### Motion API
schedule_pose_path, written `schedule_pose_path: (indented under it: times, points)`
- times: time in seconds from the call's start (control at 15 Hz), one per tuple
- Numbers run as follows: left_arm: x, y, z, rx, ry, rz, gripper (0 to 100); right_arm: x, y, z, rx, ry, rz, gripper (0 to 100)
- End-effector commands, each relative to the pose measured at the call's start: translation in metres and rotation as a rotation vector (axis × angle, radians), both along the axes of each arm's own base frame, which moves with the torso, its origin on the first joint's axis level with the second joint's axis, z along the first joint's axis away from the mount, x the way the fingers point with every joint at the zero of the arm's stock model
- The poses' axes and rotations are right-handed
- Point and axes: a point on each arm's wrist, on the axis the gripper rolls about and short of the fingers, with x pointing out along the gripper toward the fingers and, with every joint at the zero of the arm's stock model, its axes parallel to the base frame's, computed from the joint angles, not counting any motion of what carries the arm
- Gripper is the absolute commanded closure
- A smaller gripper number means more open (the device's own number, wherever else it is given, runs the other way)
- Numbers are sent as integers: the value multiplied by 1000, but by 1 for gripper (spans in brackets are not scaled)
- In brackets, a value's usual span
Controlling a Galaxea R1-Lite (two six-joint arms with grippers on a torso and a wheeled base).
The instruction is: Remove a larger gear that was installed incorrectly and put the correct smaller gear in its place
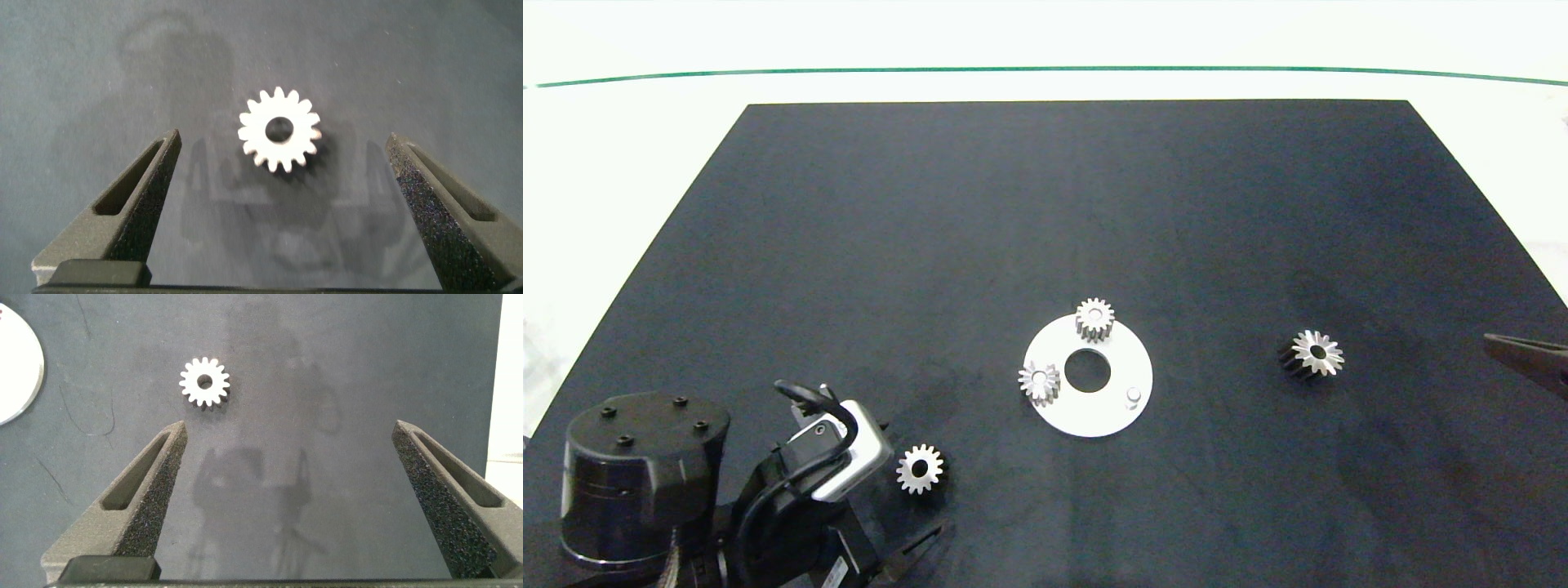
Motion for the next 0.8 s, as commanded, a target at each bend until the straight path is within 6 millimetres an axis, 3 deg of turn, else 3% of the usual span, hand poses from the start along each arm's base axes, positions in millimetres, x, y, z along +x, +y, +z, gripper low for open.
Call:
schedule_pose_path:
  times: [0.07,0.47,0.8]
  points:
    - [9,-8,-10,21,25,-6,0,1,1,-3,-1,11,1,0]
    - [18,-15,-17,20,18,21,0,-1,0,-2,1,7,2,0]
    - [18,-18,-16,15,1,37,10,-1,0,-2,2,5,2,0]
